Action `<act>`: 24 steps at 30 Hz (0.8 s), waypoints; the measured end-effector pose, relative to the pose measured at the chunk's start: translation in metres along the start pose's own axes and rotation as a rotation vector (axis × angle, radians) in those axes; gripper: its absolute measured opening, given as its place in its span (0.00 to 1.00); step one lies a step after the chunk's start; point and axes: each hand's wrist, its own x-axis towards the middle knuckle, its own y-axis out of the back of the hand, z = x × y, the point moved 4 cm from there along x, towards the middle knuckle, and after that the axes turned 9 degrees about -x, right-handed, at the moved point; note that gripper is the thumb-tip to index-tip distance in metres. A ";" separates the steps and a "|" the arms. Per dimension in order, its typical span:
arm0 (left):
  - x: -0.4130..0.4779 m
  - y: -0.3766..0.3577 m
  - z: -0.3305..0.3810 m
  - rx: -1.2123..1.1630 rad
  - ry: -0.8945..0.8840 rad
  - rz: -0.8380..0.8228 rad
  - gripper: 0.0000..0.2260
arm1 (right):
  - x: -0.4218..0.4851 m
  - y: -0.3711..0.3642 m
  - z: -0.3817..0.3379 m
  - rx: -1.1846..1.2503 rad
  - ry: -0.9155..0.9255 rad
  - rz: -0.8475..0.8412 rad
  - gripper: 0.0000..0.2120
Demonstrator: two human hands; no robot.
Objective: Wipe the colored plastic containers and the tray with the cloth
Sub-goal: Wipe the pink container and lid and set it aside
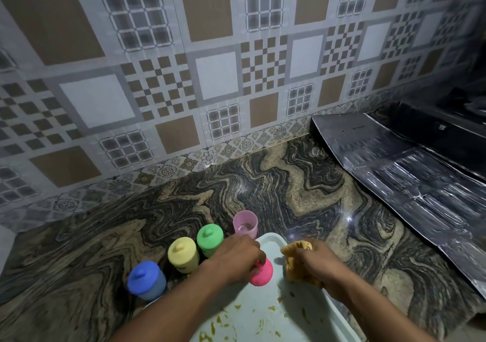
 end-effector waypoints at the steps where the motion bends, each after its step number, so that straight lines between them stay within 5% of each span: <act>1: 0.000 0.001 0.000 -0.004 -0.028 0.019 0.08 | 0.004 -0.002 0.002 -0.087 0.067 0.037 0.12; 5: 0.000 0.008 0.000 -0.056 -0.134 0.175 0.06 | -0.002 -0.013 -0.008 -0.400 0.403 0.163 0.14; 10: -0.005 0.022 -0.003 -0.124 -0.246 0.409 0.07 | -0.006 -0.035 -0.003 -0.706 0.684 0.269 0.30; 16: -0.017 0.018 -0.009 -0.154 -0.202 0.511 0.07 | -0.020 -0.035 -0.003 -0.974 0.945 0.368 0.22; 19: -0.021 0.023 -0.020 -0.234 -0.100 0.585 0.08 | -0.020 -0.022 0.006 -0.716 0.880 0.377 0.17; 22: -0.021 0.034 -0.019 -0.229 -0.055 0.640 0.08 | -0.007 -0.007 0.012 -0.049 0.449 0.351 0.20; 24: -0.020 0.038 -0.012 -0.230 -0.054 0.679 0.07 | -0.002 -0.007 0.003 0.344 0.179 0.230 0.11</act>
